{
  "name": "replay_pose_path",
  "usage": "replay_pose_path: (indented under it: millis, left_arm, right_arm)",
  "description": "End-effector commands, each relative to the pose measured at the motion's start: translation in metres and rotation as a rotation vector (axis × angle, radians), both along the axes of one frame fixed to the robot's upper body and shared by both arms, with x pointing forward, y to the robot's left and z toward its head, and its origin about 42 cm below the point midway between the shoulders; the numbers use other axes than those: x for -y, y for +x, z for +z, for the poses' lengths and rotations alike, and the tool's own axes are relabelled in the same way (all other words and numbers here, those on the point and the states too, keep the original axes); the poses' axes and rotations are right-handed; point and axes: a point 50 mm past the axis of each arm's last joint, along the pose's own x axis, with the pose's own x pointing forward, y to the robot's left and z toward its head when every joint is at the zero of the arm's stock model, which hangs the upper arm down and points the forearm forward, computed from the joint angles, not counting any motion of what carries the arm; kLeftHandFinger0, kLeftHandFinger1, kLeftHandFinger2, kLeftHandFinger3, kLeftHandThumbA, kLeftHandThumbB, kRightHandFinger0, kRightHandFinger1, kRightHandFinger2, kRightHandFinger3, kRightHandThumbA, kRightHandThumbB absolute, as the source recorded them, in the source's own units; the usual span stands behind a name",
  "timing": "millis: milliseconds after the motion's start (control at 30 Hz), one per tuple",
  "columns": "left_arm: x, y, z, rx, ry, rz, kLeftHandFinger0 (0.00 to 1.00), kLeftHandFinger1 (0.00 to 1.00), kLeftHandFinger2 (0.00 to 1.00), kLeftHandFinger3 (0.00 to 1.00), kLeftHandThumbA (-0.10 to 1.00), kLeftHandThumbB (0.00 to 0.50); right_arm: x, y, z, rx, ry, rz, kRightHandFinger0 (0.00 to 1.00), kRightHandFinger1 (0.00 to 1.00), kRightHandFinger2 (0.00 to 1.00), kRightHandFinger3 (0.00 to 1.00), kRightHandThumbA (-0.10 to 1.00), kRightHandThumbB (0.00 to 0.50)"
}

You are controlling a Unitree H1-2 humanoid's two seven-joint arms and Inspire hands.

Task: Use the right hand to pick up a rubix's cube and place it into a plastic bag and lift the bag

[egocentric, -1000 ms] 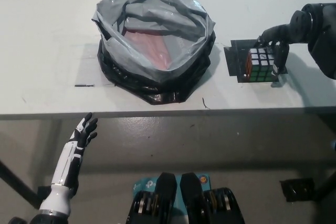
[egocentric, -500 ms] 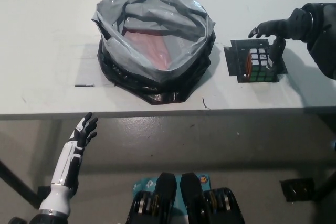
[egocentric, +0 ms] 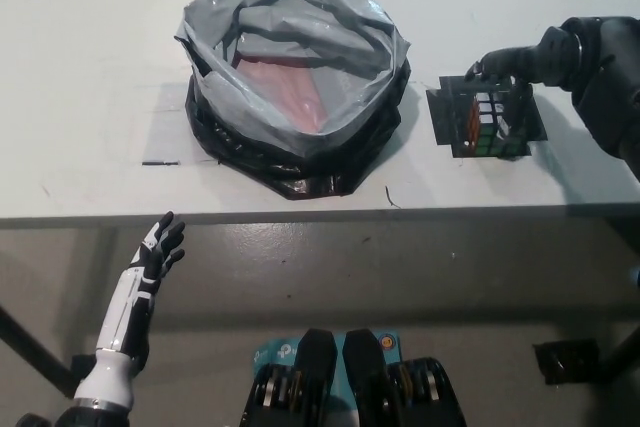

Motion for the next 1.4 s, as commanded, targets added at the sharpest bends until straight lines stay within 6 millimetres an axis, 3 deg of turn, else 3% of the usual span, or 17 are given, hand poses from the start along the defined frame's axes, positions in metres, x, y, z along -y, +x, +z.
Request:
replay_pose_path:
  millis: [0,233,533,567,600,633,667,700,733,800,833,1000,1067,1133,1233,1333,1367]
  left_arm:
    - [-0.003,0.006,0.02,0.088,0.006,-0.016,1.0,1.0,1.0,1.0,1.0,0.21]
    - [-0.003,0.007,0.021,0.092,0.006,-0.022,1.0,1.0,1.0,1.0,1.0,0.203]
    - [-0.004,0.009,0.022,0.099,0.006,-0.022,1.0,1.0,1.0,1.0,1.0,0.203]
    - [-0.004,0.009,0.022,0.099,0.003,-0.023,1.0,1.0,1.0,1.0,1.0,0.205]
    - [-0.004,0.009,0.022,0.1,0.002,-0.024,1.0,1.0,1.0,1.0,1.0,0.205]
    - [-0.003,0.009,0.022,0.1,0.0,-0.025,1.0,1.0,1.0,1.0,1.0,0.204]
    - [-0.003,0.011,0.023,0.103,-0.001,-0.027,1.0,1.0,1.0,1.0,1.0,0.202]
    - [-0.003,0.011,0.024,0.104,-0.001,-0.027,1.0,1.0,1.0,1.0,1.0,0.202]
    - [-0.003,0.011,0.024,0.102,-0.001,-0.024,1.0,1.0,1.0,1.0,1.0,0.202]
    - [-0.003,0.011,0.023,0.103,-0.001,-0.023,1.0,1.0,1.0,1.0,1.0,0.2]
    - [-0.003,0.011,0.023,0.105,-0.001,-0.024,1.0,1.0,1.0,1.0,1.0,0.199]
    - [-0.003,0.012,0.024,0.102,0.0,-0.023,1.0,1.0,1.0,1.0,1.0,0.202]
    - [-0.003,0.012,0.025,0.1,-0.003,-0.024,1.0,1.0,1.0,1.0,1.0,0.201]
    - [-0.003,0.012,0.024,0.101,-0.008,-0.025,1.0,1.0,1.0,1.0,1.0,0.195]
    - [-0.004,0.011,0.024,0.097,-0.007,-0.021,1.0,1.0,1.0,1.0,1.0,0.194]
    - [-0.005,0.011,0.022,0.093,-0.01,-0.023,1.0,1.0,1.0,1.0,1.0,0.186]
    - [-0.005,0.01,0.022,0.09,-0.007,-0.019,1.0,1.0,1.0,1.0,1.0,0.19]
  right_arm:
    - [-0.006,0.006,0.023,0.074,0.021,0.007,1.0,1.0,1.0,1.0,0.89,0.5]
    - [-0.007,0.005,0.014,0.065,0.036,0.007,1.0,1.0,1.0,1.0,0.89,0.5]
    - [-0.008,0.007,0.011,0.081,-0.091,-0.085,1.0,1.0,1.0,1.0,0.58,0.494]
    - [-0.008,0.007,0.01,0.12,-0.112,-0.08,0.76,0.86,1.0,1.0,0.4,0.403]
    - [-0.007,0.007,0.01,0.136,-0.121,-0.079,0.64,0.76,0.95,1.0,0.37,0.407]
    - [-0.007,0.008,0.009,0.156,-0.131,-0.074,0.82,0.96,1.0,1.0,0.22,0.388]
    - [-0.004,0.008,0.011,0.195,-0.149,-0.062,0.98,1.0,1.0,0.95,0.06,0.316]
    - [-0.004,0.008,0.011,0.204,-0.153,-0.059,1.0,1.0,1.0,0.88,0.0,0.324]
    - [-0.003,0.009,0.012,0.233,-0.168,-0.042,0.89,0.87,0.83,0.89,-0.1,0.211]
    - [-0.001,0.009,0.012,0.261,-0.181,-0.033,0.5,0.59,0.64,0.89,-0.1,0.185]
    - [0.0,0.009,0.012,0.268,-0.186,-0.029,0.43,0.55,0.61,0.87,-0.1,0.177]
    - [0.001,0.01,0.017,0.291,-0.184,-0.017,0.37,0.51,0.59,0.72,-0.1,0.161]
    - [0.002,0.01,0.02,0.307,-0.162,-0.013,0.55,0.69,0.74,0.65,-0.1,0.156]
    - [0.001,0.01,0.021,0.313,-0.151,-0.008,0.58,0.69,0.74,0.63,-0.1,0.156]
    - [0.002,0.01,0.023,0.357,-0.1,0.003,0.34,0.47,0.54,0.46,-0.1,0.199]
    - [0.003,0.01,0.025,0.382,-0.078,0.011,0.35,0.48,0.54,0.44,-0.1,0.204]
    - [0.003,0.01,0.026,0.396,-0.054,0.007,0.17,0.34,0.43,0.42,-0.1,0.203]
